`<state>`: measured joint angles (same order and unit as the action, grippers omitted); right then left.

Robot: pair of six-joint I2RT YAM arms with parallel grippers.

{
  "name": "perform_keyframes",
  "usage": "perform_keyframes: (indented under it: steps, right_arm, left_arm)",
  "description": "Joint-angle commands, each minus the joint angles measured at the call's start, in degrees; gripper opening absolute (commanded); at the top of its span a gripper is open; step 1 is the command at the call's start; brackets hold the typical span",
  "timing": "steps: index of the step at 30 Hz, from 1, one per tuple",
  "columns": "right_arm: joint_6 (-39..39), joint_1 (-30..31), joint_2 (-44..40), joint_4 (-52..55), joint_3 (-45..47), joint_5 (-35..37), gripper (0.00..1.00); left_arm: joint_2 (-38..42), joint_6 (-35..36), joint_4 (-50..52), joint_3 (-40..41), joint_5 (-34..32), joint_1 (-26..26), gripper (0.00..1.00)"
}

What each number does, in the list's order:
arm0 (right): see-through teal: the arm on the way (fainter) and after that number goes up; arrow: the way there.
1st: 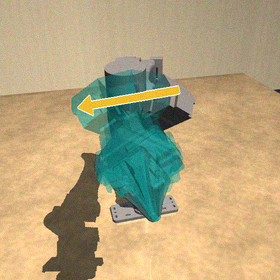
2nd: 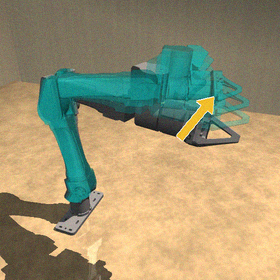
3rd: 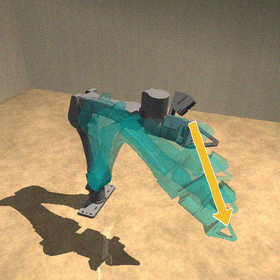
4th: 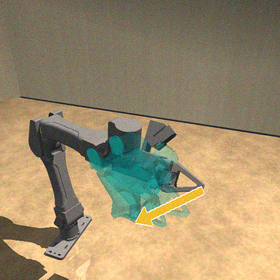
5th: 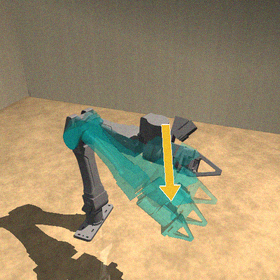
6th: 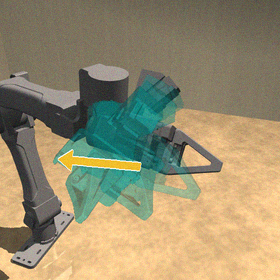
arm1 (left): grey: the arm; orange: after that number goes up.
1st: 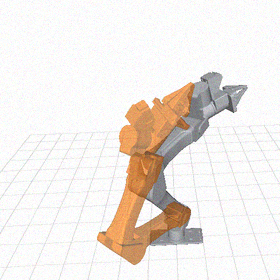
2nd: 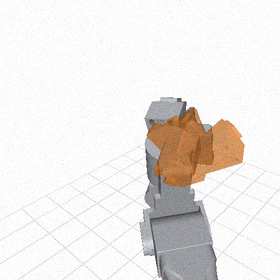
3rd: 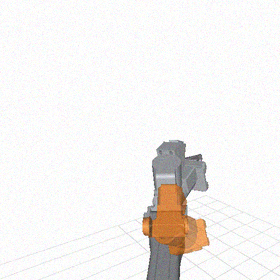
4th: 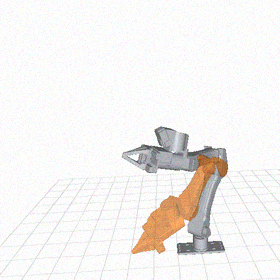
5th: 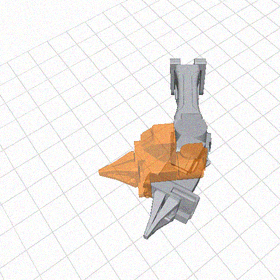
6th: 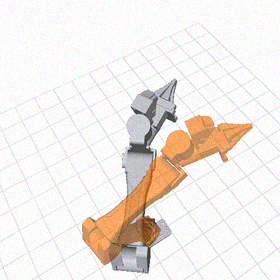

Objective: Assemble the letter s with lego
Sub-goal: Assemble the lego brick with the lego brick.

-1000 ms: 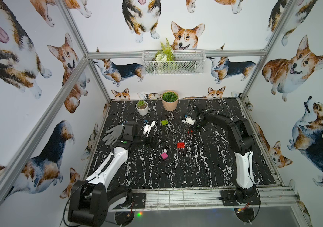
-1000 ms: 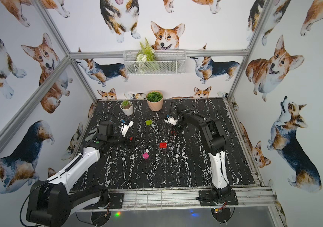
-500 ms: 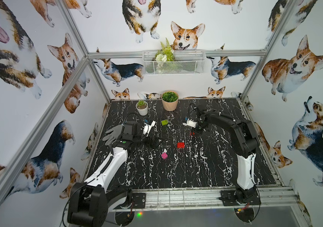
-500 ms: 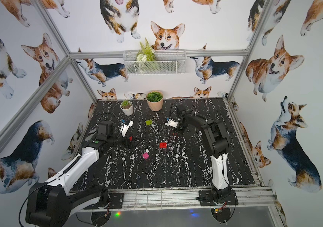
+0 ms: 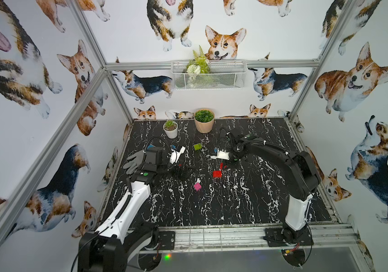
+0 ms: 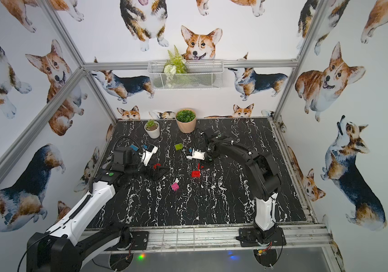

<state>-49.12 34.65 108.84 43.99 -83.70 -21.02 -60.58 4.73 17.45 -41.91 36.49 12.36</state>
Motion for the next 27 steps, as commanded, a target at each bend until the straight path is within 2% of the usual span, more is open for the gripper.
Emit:
perform_keyframes:
  steps: [1, 18, 27]
  right_arm:
    - [-2.7, 0.6, -0.3, 0.9, 1.1, -1.2, 0.26]
    - [-3.8, 2.7, 3.4, -0.3, 0.4, 4.2, 0.26]
    - [-3.4, 2.7, 4.6, -0.3, -0.6, 3.8, 0.26]
  left_arm:
    - [1.0, 1.0, 1.7, 0.5, -0.3, -0.2, 1.0]
    - [1.6, 1.9, 2.5, 1.7, -0.2, -0.6, 1.0]
    - [1.0, 2.1, 2.3, 1.4, -0.1, -0.6, 1.0]
